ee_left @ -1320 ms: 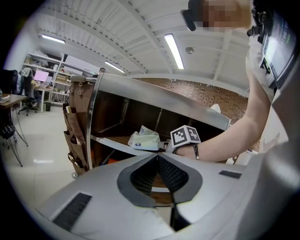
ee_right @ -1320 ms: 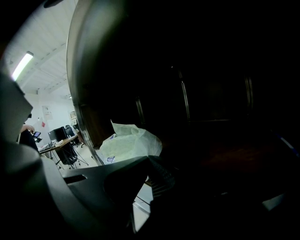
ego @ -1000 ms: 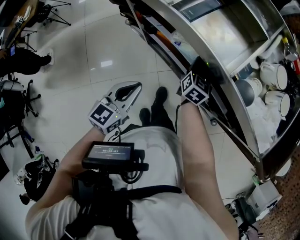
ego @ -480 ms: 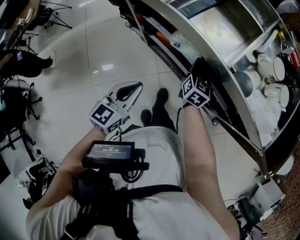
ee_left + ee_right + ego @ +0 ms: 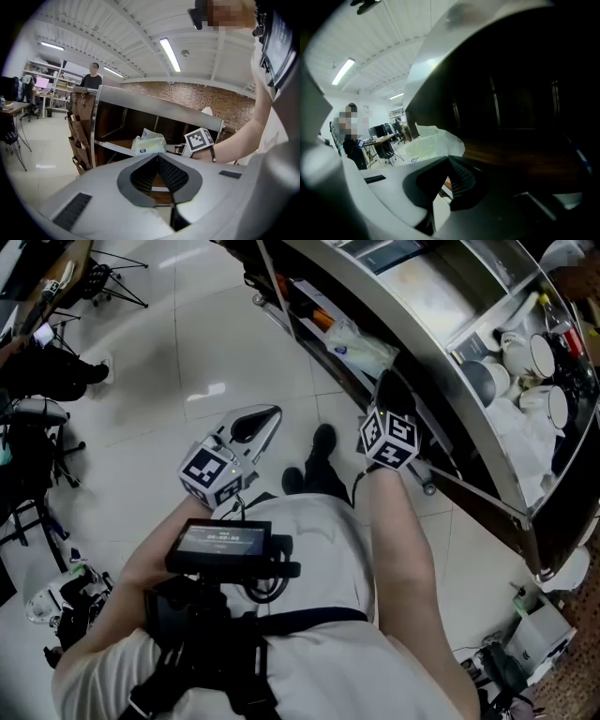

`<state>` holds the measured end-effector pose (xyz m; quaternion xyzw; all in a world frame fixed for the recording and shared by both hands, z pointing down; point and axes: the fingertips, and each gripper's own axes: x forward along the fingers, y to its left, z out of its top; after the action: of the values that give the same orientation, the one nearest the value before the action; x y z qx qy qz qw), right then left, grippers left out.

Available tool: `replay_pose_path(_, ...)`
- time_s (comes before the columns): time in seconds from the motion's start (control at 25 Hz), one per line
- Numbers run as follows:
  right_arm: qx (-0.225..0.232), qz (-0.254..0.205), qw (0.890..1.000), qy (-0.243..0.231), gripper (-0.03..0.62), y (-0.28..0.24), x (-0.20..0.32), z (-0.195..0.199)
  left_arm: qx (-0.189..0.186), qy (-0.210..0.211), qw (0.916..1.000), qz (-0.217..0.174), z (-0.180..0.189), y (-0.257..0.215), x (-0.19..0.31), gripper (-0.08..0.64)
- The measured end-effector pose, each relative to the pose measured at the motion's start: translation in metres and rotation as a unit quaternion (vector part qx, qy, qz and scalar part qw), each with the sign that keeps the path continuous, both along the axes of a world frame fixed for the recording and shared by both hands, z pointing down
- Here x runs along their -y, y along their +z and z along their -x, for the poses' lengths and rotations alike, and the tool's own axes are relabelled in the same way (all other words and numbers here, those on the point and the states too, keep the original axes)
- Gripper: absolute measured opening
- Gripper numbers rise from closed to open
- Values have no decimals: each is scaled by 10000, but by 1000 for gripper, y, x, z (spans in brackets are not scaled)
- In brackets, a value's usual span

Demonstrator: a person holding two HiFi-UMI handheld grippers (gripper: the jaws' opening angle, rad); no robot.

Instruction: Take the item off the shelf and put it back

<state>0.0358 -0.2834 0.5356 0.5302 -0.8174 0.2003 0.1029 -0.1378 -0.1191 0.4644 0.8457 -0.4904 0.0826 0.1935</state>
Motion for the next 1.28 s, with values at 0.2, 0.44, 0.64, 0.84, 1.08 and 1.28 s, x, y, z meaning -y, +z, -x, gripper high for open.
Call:
replay_pose_path(0.2, 14, -45, 9992, -392, 6, -12, -32, 9, 66, -20, 10000, -45, 1, -7, -17, 14)
replay_pose_path(0.44, 130, -116, 9958, -902, 6, -40, -81, 33, 51, -84, 9999, -128, 8, -20, -40, 11)
replay_pose_path(0.64, 325, -382, 9902, -1303, 6, -83, -117, 55, -49, -111, 9996, -267, 15, -36, -61, 11)
replay_pose_path(0.84, 483, -576, 9851, -1549, 6, -126, -149, 71, -74, -133, 9992, -362, 24, -52, -85, 9)
replay_pose_path(1.08, 664, -758, 9802, -1707, 6, -164, -186, 80, 22, -3, 9988, -498, 24, -68, -112, 9)
replay_pose_path(1.28, 722, -840, 9780, -1767, 6, -177, -205, 86, -27, 5, 9982, -601, 25, -76, -124, 8)
